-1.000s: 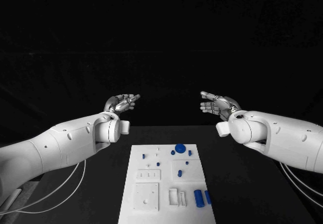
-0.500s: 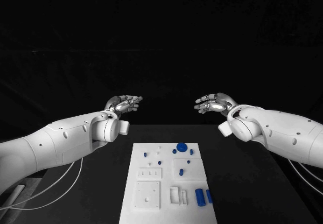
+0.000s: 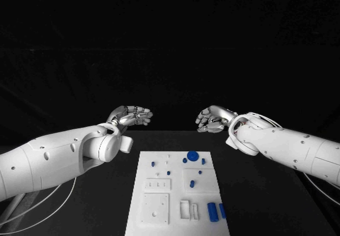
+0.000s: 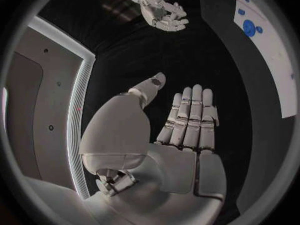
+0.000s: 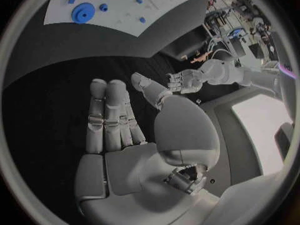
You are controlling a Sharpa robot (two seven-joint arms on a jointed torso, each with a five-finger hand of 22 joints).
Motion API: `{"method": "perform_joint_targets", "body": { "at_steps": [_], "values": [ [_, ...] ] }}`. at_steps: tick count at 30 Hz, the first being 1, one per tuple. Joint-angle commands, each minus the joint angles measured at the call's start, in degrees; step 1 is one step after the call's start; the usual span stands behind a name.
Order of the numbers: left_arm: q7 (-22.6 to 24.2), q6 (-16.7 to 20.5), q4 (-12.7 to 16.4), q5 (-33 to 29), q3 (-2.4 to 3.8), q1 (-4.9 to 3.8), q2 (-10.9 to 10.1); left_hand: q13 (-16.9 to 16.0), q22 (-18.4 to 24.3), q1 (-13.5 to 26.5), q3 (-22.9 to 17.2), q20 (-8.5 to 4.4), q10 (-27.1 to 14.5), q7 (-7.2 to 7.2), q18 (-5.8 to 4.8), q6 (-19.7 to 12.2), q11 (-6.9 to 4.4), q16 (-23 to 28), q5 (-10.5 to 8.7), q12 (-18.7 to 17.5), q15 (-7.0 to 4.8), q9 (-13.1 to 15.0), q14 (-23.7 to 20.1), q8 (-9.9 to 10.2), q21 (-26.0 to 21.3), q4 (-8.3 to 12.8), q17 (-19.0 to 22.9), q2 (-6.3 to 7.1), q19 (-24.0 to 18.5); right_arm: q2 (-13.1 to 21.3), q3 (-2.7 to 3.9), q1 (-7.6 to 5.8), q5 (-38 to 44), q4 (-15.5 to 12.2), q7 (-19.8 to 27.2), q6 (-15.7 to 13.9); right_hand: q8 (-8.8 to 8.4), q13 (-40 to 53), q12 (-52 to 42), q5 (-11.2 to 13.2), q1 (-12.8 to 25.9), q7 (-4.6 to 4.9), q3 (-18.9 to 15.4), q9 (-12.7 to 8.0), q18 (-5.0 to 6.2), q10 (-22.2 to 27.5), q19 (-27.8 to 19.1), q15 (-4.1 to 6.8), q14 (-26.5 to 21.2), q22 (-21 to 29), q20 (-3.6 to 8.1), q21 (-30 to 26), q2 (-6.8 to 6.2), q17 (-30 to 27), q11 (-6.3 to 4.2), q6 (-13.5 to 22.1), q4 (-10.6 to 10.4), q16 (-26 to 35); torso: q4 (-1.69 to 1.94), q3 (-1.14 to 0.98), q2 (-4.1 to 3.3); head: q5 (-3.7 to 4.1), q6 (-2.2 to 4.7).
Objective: Assemble the parts on the task board
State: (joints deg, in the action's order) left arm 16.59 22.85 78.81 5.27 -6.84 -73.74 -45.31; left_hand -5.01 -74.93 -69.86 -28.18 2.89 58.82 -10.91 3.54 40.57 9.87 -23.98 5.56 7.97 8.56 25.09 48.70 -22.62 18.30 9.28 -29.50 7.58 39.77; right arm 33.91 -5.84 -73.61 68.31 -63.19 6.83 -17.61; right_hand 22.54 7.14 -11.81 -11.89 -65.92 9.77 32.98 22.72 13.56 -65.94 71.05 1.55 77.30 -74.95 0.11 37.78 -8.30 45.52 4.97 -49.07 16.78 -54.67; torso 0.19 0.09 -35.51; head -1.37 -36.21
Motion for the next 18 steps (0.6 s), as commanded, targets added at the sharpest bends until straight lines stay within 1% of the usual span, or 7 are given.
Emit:
{"method": "perform_joint_targets", "body": {
  "at_steps": [1, 3, 6, 12, 16, 17, 18],
  "values": [
    [0.4, -1.9, 2.4, 2.6, 0.10, -0.22, -1.1, 0.2, -1.2, 0.8, -0.2, -0.10, 0.6, -0.47, -0.12, 0.6, -0.08, 0.0, 0.24, -0.5, -0.05, -0.3, 0.5, 0.4, 0.3, 0.8, 0.2, 0.08, 0.2, -1.0, 0.01, 0.22, 13.8, 0.3, -1.8, -0.2, -0.60, -0.1, 1.0, 0.0, 0.1, -0.01, 0.4, -0.4, 1.44, -0.5, 0.2, -0.09, -0.5, -1.7, 1.33, 4.1, -0.20, 2.3, 0.09, -0.7, -0.1, -3.6, 0.86, 0.03, -2.18, 0.50, 0.78],
    [0.3, -2.0, 3.6, 3.9, 0.15, -0.44, -1.9, 0.3, -1.2, 1.0, -0.3, -0.11, 0.7, -0.47, -0.15, 0.7, -0.09, 0.0, 0.23, -0.6, -0.05, -0.4, 0.5, 0.5, 0.3, 1.0, 0.3, 0.05, 0.2, -1.2, 0.00, 0.34, 15.6, 0.3, -2.1, -0.6, -0.92, -0.2, 1.7, 0.4, 0.0, 0.01, 0.6, -0.6, 1.44, -0.7, 0.1, -0.19, -0.7, -1.7, 1.74, 6.2, -0.39, 2.9, 0.18, -0.8, -0.1, -4.9, 1.30, 0.09, -2.93, 0.89, 1.07],
    [0.3, -1.8, 5.4, 4.5, 0.18, -1.17, -3.2, -0.4, -1.2, 2.4, -0.7, -0.23, 4.0, -0.41, -0.24, 1.2, -1.36, 0.0, 0.15, 0.4, -0.15, -0.8, 0.8, 1.0, 0.5, 2.2, 0.5, -0.09, 0.3, -2.0, -0.01, 0.68, 18.5, 0.7, -3.0, -0.3, -1.20, -0.3, 2.4, 0.8, -0.2, 0.01, 0.8, -0.8, 1.44, -0.7, 0.3, -0.27, -0.8, -1.6, 2.11, 8.2, -0.64, 2.9, 0.25, -0.9, -0.1, -5.8, 1.76, 0.18, -3.92, 0.95, 1.47],
    [0.3, -1.6, 8.0, 4.4, 0.20, -2.03, -4.7, -0.5, -1.2, 2.6, -0.9, -0.27, 4.3, -0.38, -0.24, 1.4, -1.49, -0.1, 0.15, 0.4, -0.17, -0.9, 0.9, 1.0, 0.5, 2.6, 0.5, -0.02, 0.4, -2.9, -0.23, 1.54, 23.3, 0.9, -4.2, 1.3, -1.49, -0.8, 3.9, 2.1, 0.0, -0.03, 0.9, -1.0, 1.44, 0.4, 0.6, -0.64, -1.0, -1.4, 2.34, 9.7, -1.36, 2.6, 0.67, -1.0, -0.2, -6.6, 2.48, 0.28, -5.36, 1.52, 1.59],
    [0.3, -1.7, 8.6, 4.4, 0.21, -2.08, -4.8, -0.5, -1.2, 2.8, -0.9, -0.27, 4.3, -0.36, -0.26, 1.5, -1.44, -0.1, 0.19, 0.2, -0.18, -1.0, 1.0, 1.1, 0.5, 2.7, 0.6, -0.01, 0.4, -3.2, -0.61, 1.91, 24.8, 1.1, -4.5, 2.0, -1.59, -1.2, 5.1, 2.2, 0.7, 0.01, 0.3, -1.1, 1.44, 1.6, 0.9, -1.16, -1.1, -1.3, 2.54, 10.1, -1.87, 2.5, 1.21, -1.0, -0.2, -7.1, 2.92, 0.41, -6.25, 1.76, 1.56],
    [0.3, -1.7, 8.6, 4.4, 0.21, -2.08, -4.7, -0.4, -1.2, 2.8, -0.9, -0.27, 4.2, -0.36, -0.26, 1.5, -1.42, -0.1, 0.20, 0.2, -0.18, -1.0, 1.0, 1.1, 0.5, 2.7, 0.6, -0.03, 0.4, -3.2, -0.76, 2.12, 25.3, 1.2, -4.5, 2.1, -1.58, -1.3, 5.3, 2.2, 0.9, 0.00, 0.2, -1.1, 1.44, 1.8, 0.9, -1.27, -1.1, -1.3, 2.59, 10.1, -1.98, 2.4, 1.31, -1.1, -0.2, -7.2, 3.24, 0.51, -6.50, 2.03, 1.58],
    [0.3, -1.7, 8.6, 4.4, 0.21, -2.08, -4.5, -0.4, -1.2, 2.9, -0.9, -0.27, 4.2, -0.35, -0.26, 1.6, -1.41, -0.1, 0.21, 0.1, -0.18, -1.0, 0.9, 1.1, 0.6, 2.8, 0.6, -0.03, 0.4, -3.3, -0.88, 2.38, 25.7, 1.3, -4.5, 2.2, -1.61, -1.4, 5.5, 2.3, 1.0, 0.00, 0.0, -1.1, 1.44, 1.9, 0.9, -1.35, -1.2, -1.2, 2.63, 10.1, -2.09, 2.4, 1.40, -1.1, -0.2, -7.3, 4.08, 0.75, -6.70, 2.80, 1.50]
  ]
}}
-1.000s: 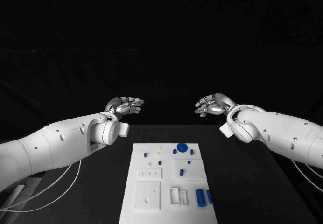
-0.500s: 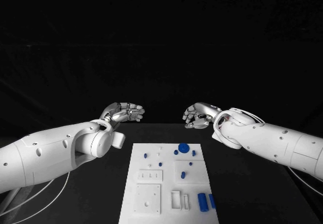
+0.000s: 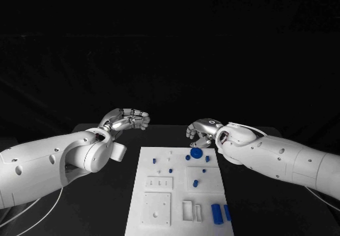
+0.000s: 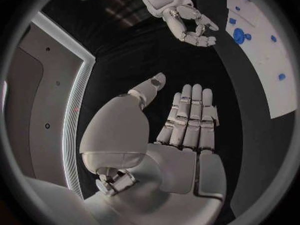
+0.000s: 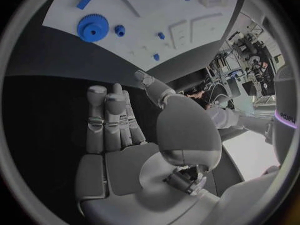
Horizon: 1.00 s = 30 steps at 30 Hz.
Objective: Assemble the parts on the task board
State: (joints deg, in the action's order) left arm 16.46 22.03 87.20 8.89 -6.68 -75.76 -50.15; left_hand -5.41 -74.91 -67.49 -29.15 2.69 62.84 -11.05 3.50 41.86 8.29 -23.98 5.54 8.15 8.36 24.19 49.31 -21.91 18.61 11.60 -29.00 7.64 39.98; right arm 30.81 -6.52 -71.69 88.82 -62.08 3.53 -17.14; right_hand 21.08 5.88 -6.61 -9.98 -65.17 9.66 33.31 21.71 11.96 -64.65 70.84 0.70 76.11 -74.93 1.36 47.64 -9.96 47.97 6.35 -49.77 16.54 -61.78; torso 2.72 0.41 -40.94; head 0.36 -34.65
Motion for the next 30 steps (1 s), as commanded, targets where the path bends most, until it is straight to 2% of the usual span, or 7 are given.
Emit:
{"method": "perform_joint_targets", "body": {
  "at_steps": [1, 4, 11, 18, 27, 29, 30],
  "values": [
    [0.5, -1.0, 0.2, 0.7, 0.05, -0.06, 0.4, 0.0, -1.2, 0.5, 0.0, -0.07, 0.2, -0.21, -0.22, 0.3, 0.19, -0.1, 0.24, -0.1, 0.03, -0.1, 0.3, 0.4, 0.2, 0.5, 0.1, -0.09, 0.2, -0.2, -0.26, 0.60, 5.4, 0.3, -1.2, 1.8, -0.15, -0.2, 0.4, 0.4, 0.3, 0.10, -0.4, -0.1, 3.04, 0.6, 1.1, -0.53, 0.0, -1.2, 1.39, 0.3, -0.47, -0.1, 0.05, -0.4, 0.0, -0.3, 1.60, 0.45, -1.39, 1.18, -0.11],
    [0.4, -1.0, 0.4, 0.6, 0.04, -0.06, 0.4, 0.0, -1.2, 0.6, 0.0, -0.07, 0.1, -0.19, -0.23, 0.3, 0.22, -0.1, 0.26, -0.2, 0.03, -0.1, 0.3, 0.4, 0.2, 0.5, 0.1, -0.11, 0.2, -0.4, -0.47, 0.83, 6.2, 0.4, -1.3, 1.7, -0.20, -0.3, 0.7, 0.4, 0.4, 0.09, -0.5, -0.1, 3.04, 0.7, 1.1, -0.62, -0.1, -1.2, 1.44, 0.3, -0.61, -0.2, 0.14, -0.4, 0.0, -0.4, 1.75, 0.55, -1.85, 1.36, -0.11],
    [0.3, -1.3, 0.0, 0.2, 0.03, -0.04, 0.9, 0.0, -1.2, 0.9, -0.1, -0.06, 0.0, -0.21, -0.25, 0.4, 0.31, 0.0, 0.26, -0.4, 0.05, -0.2, 0.3, 0.5, 0.2, 0.7, 0.2, -0.14, 0.2, -0.7, -0.68, 1.21, 7.3, 0.1, -1.7, 1.7, -0.37, -0.5, 1.1, 0.4, 0.2, 0.10, -0.6, -0.2, 3.04, 0.9, 1.1, -0.75, -0.2, -1.2, 1.50, 0.4, -0.75, -0.4, 0.27, -0.2, 0.0, -0.7, 1.61, 0.69, -2.94, 1.53, 0.16],
    [0.2, -2.1, 0.0, 0.2, 0.03, -0.03, 1.0, 0.0, -1.2, 1.1, -0.1, -0.04, -0.1, -0.23, -0.27, 0.3, 0.38, 0.0, 0.22, -0.6, 0.07, -0.2, 0.2, 0.6, 0.2, 0.8, 0.2, -0.18, 0.1, -1.0, -0.88, 1.42, 10.3, 0.2, -4.0, 2.7, -0.42, -0.7, 1.5, 0.8, -0.2, 0.06, -0.4, -0.2, 3.04, 0.9, 1.4, -0.81, -0.2, -1.1, 1.53, 0.5, -0.73, -0.6, 0.33, -0.2, 0.0, -1.1, 1.70, 0.75, -3.33, 1.61, 0.18],
    [0.1, -2.1, -0.1, 0.2, 0.03, -0.03, 0.8, 0.1, -1.2, 1.3, -0.2, -0.04, -0.2, -0.27, -0.27, 0.4, 0.44, 0.0, 0.19, -0.8, 0.08, -0.3, 0.2, 0.7, 0.3, 0.9, 0.2, -0.27, 0.1, -1.2, -1.30, 1.69, 11.9, 0.5, -5.1, 3.9, -0.34, -0.9, 1.9, 2.8, -0.7, -0.10, 1.2, -0.2, 3.04, 0.0, 1.7, -0.71, -0.3, -0.9, 1.41, 0.3, -1.38, -1.3, 0.22, -0.9, -0.2, -1.7, 1.73, 0.84, -3.70, 1.82, 0.24],
    [0.1, -2.2, 0.0, 0.2, 0.03, -0.03, 0.8, 0.1, -1.2, 1.3, -0.2, -0.04, -0.2, -0.27, -0.27, 0.4, 0.45, 0.0, 0.18, -0.8, 0.09, -0.3, 0.2, 0.7, 0.3, 1.0, 0.2, -0.26, 0.1, -1.4, -1.38, 1.77, 12.0, 0.8, -5.2, 3.9, -0.37, -0.9, 2.0, 2.9, -0.7, -0.11, 1.4, -0.2, 3.04, -0.1, 1.7, -0.73, -0.4, -0.9, 1.38, 0.3, -1.44, -1.4, 0.23, -0.9, -0.2, -1.8, 2.29, 1.09, -3.99, 2.44, 0.45],
    [0.1, -2.2, -0.1, 0.2, 0.03, -0.03, 0.8, 0.1, -1.2, 1.3, -0.2, -0.04, -0.2, -0.27, -0.27, 0.4, 0.46, 0.0, 0.18, -0.8, 0.09, -0.3, 0.2, 0.7, 0.3, 1.0, 0.2, -0.27, 0.1, -1.5, -1.42, 1.82, 12.1, 1.0, -5.2, 4.0, -0.38, -0.9, 2.0, 3.0, -0.7, -0.12, 1.5, -0.3, 3.04, -0.1, 1.8, -0.73, -0.4, -0.9, 1.38, 0.3, -1.47, -1.5, 0.23, -0.9, -0.2, -1.9, 2.27, 1.11, -4.07, 2.41, 0.40]
  ]
}}
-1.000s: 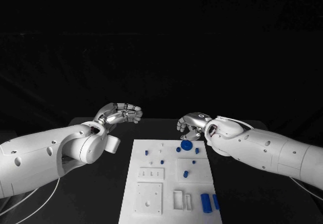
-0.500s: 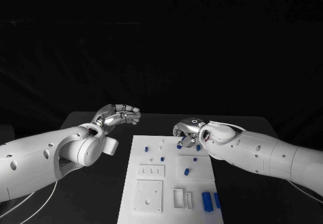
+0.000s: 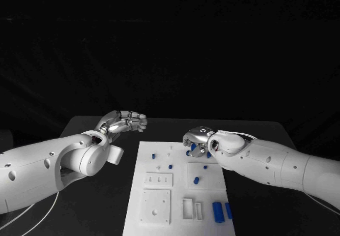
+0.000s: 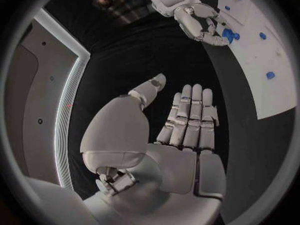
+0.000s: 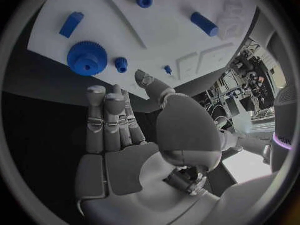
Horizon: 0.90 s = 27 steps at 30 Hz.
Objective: Assemble the parts on the task board
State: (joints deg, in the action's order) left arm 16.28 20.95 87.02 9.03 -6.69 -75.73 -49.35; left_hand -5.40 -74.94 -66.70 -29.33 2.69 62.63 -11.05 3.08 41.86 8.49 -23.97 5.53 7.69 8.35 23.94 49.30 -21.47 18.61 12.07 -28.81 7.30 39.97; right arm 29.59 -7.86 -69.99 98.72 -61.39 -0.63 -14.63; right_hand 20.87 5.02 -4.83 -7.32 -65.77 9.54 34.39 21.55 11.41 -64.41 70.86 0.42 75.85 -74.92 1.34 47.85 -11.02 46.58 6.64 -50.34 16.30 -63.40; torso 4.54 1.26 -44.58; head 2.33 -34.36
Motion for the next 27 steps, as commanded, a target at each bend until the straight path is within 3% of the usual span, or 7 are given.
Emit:
{"method": "perform_joint_targets", "body": {
  "at_steps": [1, 10, 17, 27],
  "values": [
    [0.3, -1.1, 0.1, 0.1, 0.04, -0.06, 0.0, 0.0, -1.2, 0.6, 0.0, -0.04, 0.0, -0.27, 0.16, 0.4, 0.25, 0.0, 0.19, -0.4, 0.09, -0.1, 0.2, 0.2, 0.3, 0.5, 0.1, 0.07, 0.1, -0.3, -0.10, 0.17, 2.2, 0.4, -1.1, 1.5, -0.19, -0.1, 0.3, 0.3, -0.1, 0.00, 0.4, -0.1, 3.59, -0.3, 1.7, -0.45, -0.1, -0.9, 1.39, 0.1, -0.43, -0.1, -0.06, -0.3, 0.0, -0.2, 0.45, 0.27, -0.48, 0.43, 0.10],
    [0.3, -1.3, 0.2, 0.0, 0.04, -0.06, 0.0, 0.0, -1.2, 0.7, 0.0, -0.03, 0.0, -0.27, 0.15, 0.4, 0.27, 0.0, 0.17, -0.5, 0.10, -0.1, 0.2, 0.2, 0.3, 0.6, 0.1, 0.06, 0.1, -1.0, -0.27, 0.63, 2.4, 1.9, -0.7, 1.4, -0.25, -0.3, 0.6, 1.2, -0.4, -0.07, 1.7, -0.2, 3.59, -0.6, 1.8, -0.48, -0.2, -0.9, 1.28, 0.0, -0.47, -0.7, -0.03, -0.5, -0.1, -0.6, 0.63, 0.36, -1.02, 0.46, 0.09],
    [0.1, -1.4, -0.1, -0.1, 0.03, -0.06, 0.1, 0.0, -1.2, 0.9, 0.0, -0.01, 0.0, -0.28, 0.14, 0.5, 0.29, 0.0, 0.16, -0.5, 0.12, -0.1, 0.2, 0.3, 0.3, 0.6, 0.1, 0.02, 0.1, -1.2, -0.30, 0.90, 2.4, 2.5, -0.5, 1.2, -0.17, -0.2, 0.5, 3.9, -1.1, -0.23, 4.0, -0.2, 3.59, -1.7, 2.0, -0.25, -0.3, -1.0, 1.20, 0.0, -0.26, -1.3, -0.28, -1.1, -0.1, -1.1, 0.62, 0.40, -1.29, 0.28, 0.15],
    [-0.1, -1.6, -0.5, -0.2, 0.00, -0.05, 0.3, 0.0, -1.2, 1.1, 0.0, -0.01, 0.0, -0.28, 0.14, 0.5, 0.30, 0.0, 0.15, -0.6, 0.13, -0.1, 0.1, 0.3, 0.3, 0.6, 0.1, 0.00, 0.0, -1.0, -0.30, 1.01, 2.9, 2.2, -0.8, 1.3, 0.73, 0.6, -0.6, 4.4, -1.2, -1.04, 7.6, 0.2, 3.59, -4.8, 2.2, 0.73, -0.3, -1.2, 1.28, 0.5, 0.43, -2.2, -1.29, -3.4, -0.5, -1.8, 0.47, 0.49, -1.62, 0.23, 0.07]
  ]
}}
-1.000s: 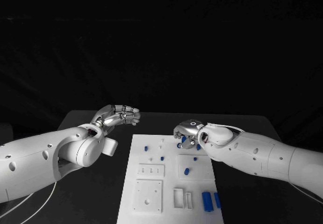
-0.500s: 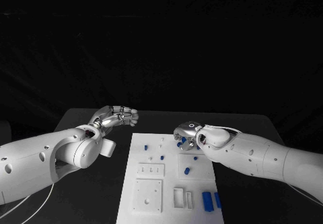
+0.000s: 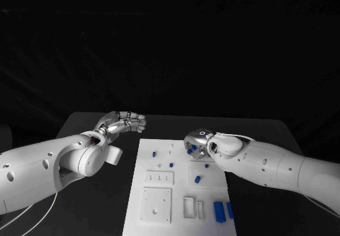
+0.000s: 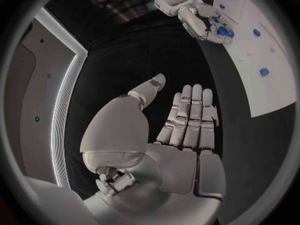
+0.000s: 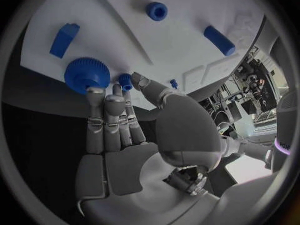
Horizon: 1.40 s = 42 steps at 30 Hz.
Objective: Assemble the parts on the task board
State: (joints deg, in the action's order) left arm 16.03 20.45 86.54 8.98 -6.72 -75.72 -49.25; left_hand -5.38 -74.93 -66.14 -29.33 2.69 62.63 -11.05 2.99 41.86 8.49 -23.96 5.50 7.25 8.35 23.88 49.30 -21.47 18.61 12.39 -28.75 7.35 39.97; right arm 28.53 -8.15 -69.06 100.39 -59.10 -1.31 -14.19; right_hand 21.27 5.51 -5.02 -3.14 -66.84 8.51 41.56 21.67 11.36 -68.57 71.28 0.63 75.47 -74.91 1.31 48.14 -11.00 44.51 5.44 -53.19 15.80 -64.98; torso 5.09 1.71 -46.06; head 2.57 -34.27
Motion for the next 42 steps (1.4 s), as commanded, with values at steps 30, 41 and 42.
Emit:
{"method": "perform_joint_targets", "body": {
  "at_steps": [30, 41, 42],
  "values": [
    [0.0, -0.9, -0.3, -0.2, 0.03, -0.05, 0.4, 0.0, -1.2, 0.7, -0.2, -0.02, 0.0, -0.34, 0.26, 0.4, 0.34, 0.0, 0.15, -0.4, 0.12, -0.2, 0.1, 0.5, 0.3, 0.6, 0.1, 0.01, 0.0, 0.0, 0.12, 0.10, 2.6, -4.1, -9.5, -11.2, 2.81, 3.6, -2.3, 0.3, 1.6, -2.17, 5.4, 2.8, 3.64, -6.1, 1.7, 2.82, -0.2, -1.4, 1.95, 5.7, 2.35, -1.3, -2.43, -5.1, -0.1, -1.7, -0.01, 0.21, -0.59, -0.48, 0.58],
    [0.2, -0.9, -0.6, -0.2, 0.03, -0.05, 1.1, 0.0, -1.2, 0.7, -0.2, -0.02, 0.0, -0.35, 0.26, 0.4, 0.36, 0.0, 0.16, -0.5, 0.12, -0.2, 0.1, 0.5, 0.3, 0.7, 0.1, 0.01, 0.0, -3.7, 0.19, 0.10, 3.7, -2.0, -11.2, -13.8, 2.82, 3.8, -2.2, 0.3, 1.5, -2.22, 5.8, 3.0, 3.64, -6.1, 1.6, 2.86, -0.3, -1.4, 2.08, 6.1, 2.16, -1.4, -2.46, -5.2, 0.0, -1.8, 0.01, 0.28, -0.72, -0.49, 0.73],
    [0.2, -0.9, -0.6, -0.2, 0.03, -0.05, 1.1, 0.0, -1.2, 0.7, -0.2, -0.02, 0.0, -0.35, 0.26, 0.4, 0.36, 0.0, 0.17, -0.5, 0.12, -0.2, 0.1, 0.5, 0.3, 0.7, 0.1, 0.01, 0.0, -4.0, 0.19, 0.07, 3.7, -1.8, -11.3, -13.9, 2.82, 3.8, -2.2, 0.3, 1.5, -2.22, 5.8, 3.0, 3.64, -6.1, 1.6, 2.86, -0.3, -1.4, 2.09, 6.1, 2.15, -1.4, -2.46, -5.2, 0.0, -1.8, 0.04, 0.31, -0.74, -0.40, 0.76]
  ]
}}
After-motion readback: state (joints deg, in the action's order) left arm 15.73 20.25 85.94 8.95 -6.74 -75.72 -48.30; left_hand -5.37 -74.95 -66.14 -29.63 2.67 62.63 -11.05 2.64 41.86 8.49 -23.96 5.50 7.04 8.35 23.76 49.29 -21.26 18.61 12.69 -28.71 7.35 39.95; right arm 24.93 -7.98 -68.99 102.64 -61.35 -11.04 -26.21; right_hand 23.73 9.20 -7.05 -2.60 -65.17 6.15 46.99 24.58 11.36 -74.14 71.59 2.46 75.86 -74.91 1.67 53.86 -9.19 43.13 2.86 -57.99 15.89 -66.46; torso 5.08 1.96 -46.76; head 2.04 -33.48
